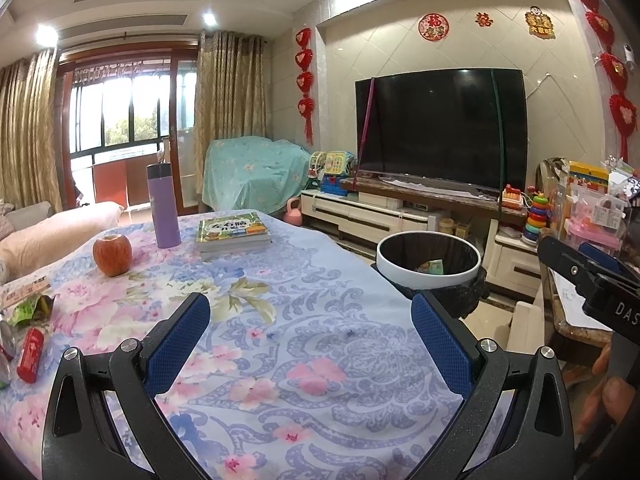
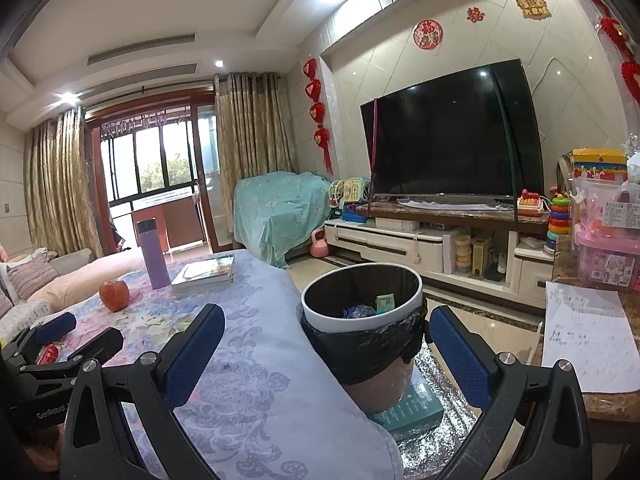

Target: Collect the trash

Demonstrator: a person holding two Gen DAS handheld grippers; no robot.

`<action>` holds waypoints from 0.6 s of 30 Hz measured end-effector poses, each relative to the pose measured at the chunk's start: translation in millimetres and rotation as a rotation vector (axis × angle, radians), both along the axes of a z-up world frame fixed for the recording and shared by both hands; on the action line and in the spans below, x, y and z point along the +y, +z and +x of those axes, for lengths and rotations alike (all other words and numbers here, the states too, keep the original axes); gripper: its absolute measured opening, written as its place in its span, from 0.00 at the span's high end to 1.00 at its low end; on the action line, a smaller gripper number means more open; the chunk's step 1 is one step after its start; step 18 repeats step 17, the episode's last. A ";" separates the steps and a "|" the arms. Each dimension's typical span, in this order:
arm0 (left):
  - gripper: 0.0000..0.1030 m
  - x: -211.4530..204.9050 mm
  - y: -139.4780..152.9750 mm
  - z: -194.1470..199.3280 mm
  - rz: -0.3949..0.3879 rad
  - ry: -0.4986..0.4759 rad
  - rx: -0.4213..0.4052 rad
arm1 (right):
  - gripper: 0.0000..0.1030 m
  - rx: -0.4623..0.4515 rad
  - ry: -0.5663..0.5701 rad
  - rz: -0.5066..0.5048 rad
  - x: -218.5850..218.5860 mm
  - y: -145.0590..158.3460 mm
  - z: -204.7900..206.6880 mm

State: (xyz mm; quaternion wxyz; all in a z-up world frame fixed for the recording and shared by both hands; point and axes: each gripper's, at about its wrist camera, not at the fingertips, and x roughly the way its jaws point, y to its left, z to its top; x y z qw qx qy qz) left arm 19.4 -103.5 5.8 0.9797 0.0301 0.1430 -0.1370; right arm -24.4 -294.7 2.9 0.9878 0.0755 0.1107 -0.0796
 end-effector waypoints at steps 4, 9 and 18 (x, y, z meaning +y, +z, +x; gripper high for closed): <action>0.00 0.4 -1.0 1.4 -0.002 0.000 0.006 | 0.00 0.020 0.005 0.007 -2.5 -3.1 4.7; 0.00 3.3 -3.8 7.9 -0.012 0.007 0.028 | 0.00 0.049 0.015 0.014 -3.4 -7.2 12.7; 0.00 5.6 -8.1 19.5 -0.016 0.009 0.058 | 0.00 0.093 0.031 0.030 -3.8 -12.9 26.5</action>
